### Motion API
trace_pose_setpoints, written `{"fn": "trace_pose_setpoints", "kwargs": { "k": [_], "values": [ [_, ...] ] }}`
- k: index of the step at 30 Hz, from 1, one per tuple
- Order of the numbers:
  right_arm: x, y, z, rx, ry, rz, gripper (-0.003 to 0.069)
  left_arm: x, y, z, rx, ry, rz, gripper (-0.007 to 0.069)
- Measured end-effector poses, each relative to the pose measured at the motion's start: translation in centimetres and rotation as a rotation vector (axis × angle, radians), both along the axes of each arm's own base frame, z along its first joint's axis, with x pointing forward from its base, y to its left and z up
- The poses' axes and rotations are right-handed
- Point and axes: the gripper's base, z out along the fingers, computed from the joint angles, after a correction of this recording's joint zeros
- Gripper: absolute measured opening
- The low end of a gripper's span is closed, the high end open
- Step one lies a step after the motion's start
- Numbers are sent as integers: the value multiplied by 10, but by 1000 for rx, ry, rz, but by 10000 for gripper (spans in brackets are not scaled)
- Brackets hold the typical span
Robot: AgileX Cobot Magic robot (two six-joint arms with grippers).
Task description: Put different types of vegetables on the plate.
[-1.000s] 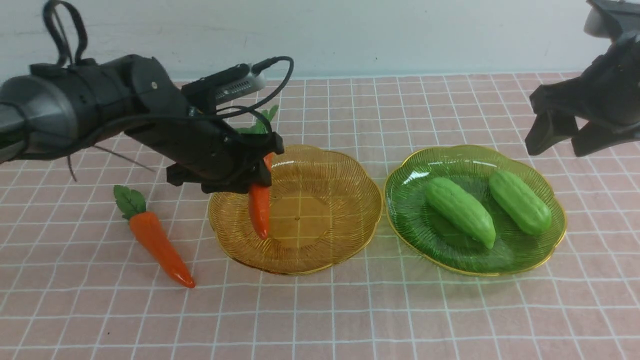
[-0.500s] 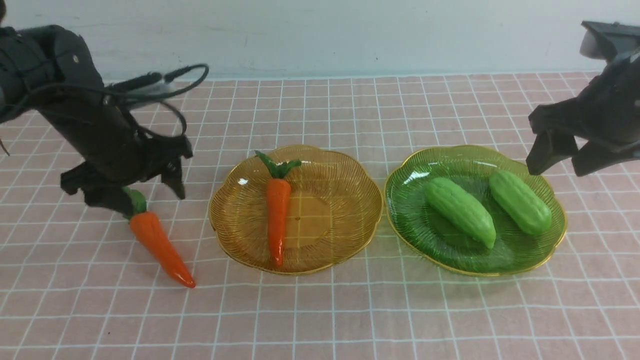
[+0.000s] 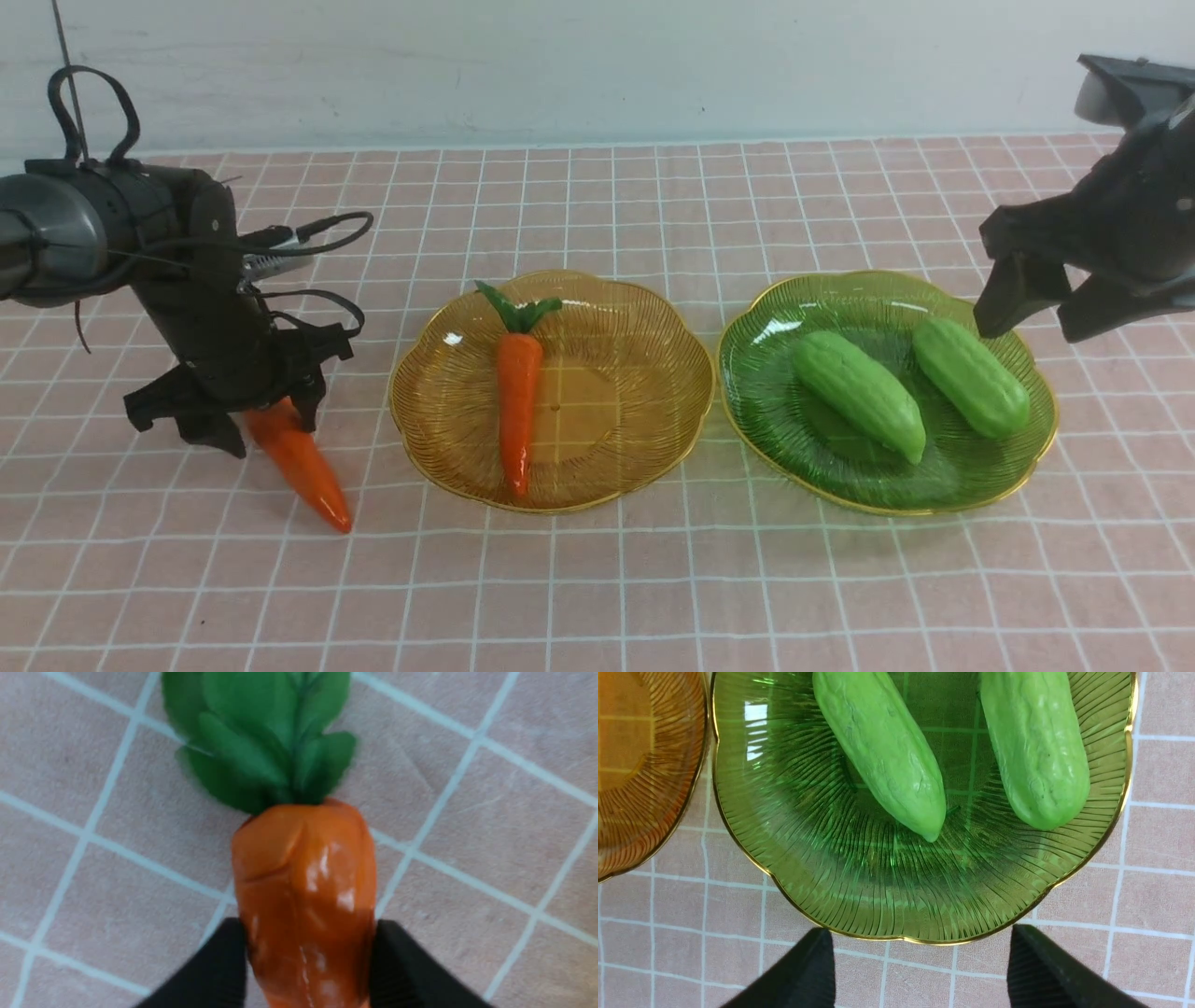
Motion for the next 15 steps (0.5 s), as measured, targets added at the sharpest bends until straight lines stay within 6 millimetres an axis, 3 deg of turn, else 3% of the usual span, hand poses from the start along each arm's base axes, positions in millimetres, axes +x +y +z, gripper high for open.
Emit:
{"fn": "trace_pose_setpoints", "kwargs": {
  "k": [3, 7, 11, 15],
  "values": [
    [0, 0, 0, 3, 0, 0, 454, 1, 0, 0, -1, -10, -16, 205],
    [0, 0, 0, 3, 0, 0, 454, 0, -2, 7, 0, -24, -73, 186],
    [0, 0, 0, 3, 0, 0, 454, 1, -8, 36, -49, -76, -104, 185],
    [0, 0, 0, 3, 0, 0, 454, 7, -31, 67, -117, -152, -222, 185]
  ]
}}
